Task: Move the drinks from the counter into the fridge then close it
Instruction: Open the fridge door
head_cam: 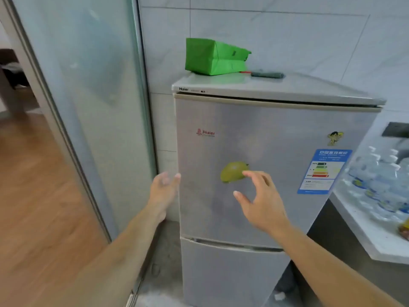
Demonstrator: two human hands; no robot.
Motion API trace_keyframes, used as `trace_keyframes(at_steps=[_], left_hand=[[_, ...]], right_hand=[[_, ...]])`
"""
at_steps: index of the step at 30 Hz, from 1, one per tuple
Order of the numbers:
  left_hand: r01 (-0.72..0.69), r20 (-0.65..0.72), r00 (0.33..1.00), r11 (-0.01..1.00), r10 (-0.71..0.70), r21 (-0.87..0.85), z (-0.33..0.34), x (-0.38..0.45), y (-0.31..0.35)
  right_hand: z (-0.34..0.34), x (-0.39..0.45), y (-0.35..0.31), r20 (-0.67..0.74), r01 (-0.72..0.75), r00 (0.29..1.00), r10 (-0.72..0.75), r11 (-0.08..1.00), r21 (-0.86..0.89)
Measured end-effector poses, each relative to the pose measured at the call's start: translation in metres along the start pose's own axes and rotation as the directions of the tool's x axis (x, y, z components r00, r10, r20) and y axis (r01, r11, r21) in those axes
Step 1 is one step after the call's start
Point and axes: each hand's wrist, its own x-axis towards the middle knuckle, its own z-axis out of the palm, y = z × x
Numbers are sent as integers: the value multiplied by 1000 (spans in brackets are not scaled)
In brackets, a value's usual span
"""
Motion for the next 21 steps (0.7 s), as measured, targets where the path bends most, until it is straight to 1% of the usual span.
trace_keyframes(at_steps=[1, 2, 3, 4, 5, 8, 10, 12, 13, 15, 17, 21], left_hand=[[-71, 22, 997, 996, 70, 49, 2, 15, 8], [-132, 67, 990, 988, 126, 79, 5, 27, 13], [-184, 101, 979, 980, 176, 77, 10, 40, 17], [-207, 136, 971, 977, 199, 51, 16, 48, 21], [-218, 159, 965, 976, 210, 31, 22, 56, 18], [-167, 185, 968, 985, 170, -31, 28, 69, 4], [-142, 187, 972, 989, 145, -29, 27, 79, 1], [-160, 202, 966, 987, 160, -15, 26, 82, 0], [-172, 200, 965, 985, 170, -6, 25, 80, -3], [-229, 151, 962, 973, 226, 3, 22, 69, -11], [-270, 97, 957, 962, 272, -34, 17, 45, -19], [-282, 22, 958, 955, 285, -92, 2, -24, -28]], right_hand=[[3, 13, -5, -55, 66, 996, -68, 997, -33], [7, 22, -9, -74, 80, 994, -86, 994, -71], [9, 31, -14, -83, 75, 993, -83, 994, -85], [11, 38, -18, -76, 56, 995, -63, 994, -97], [14, 42, -15, -64, 27, 997, -35, 993, -115], [18, 41, -6, -29, -57, 998, 53, 987, -153], [17, 40, -6, -26, -81, 997, 78, 984, -161], [17, 37, -8, -13, -109, 994, 108, 984, -144], [16, 33, -9, -2, -129, 992, 129, 983, -130], [15, 23, -10, 23, -148, 988, 151, 983, -106], [10, 10, -10, 34, -149, 988, 152, 985, -85], [-8, -25, -15, 52, -155, 986, 157, 987, -41]])
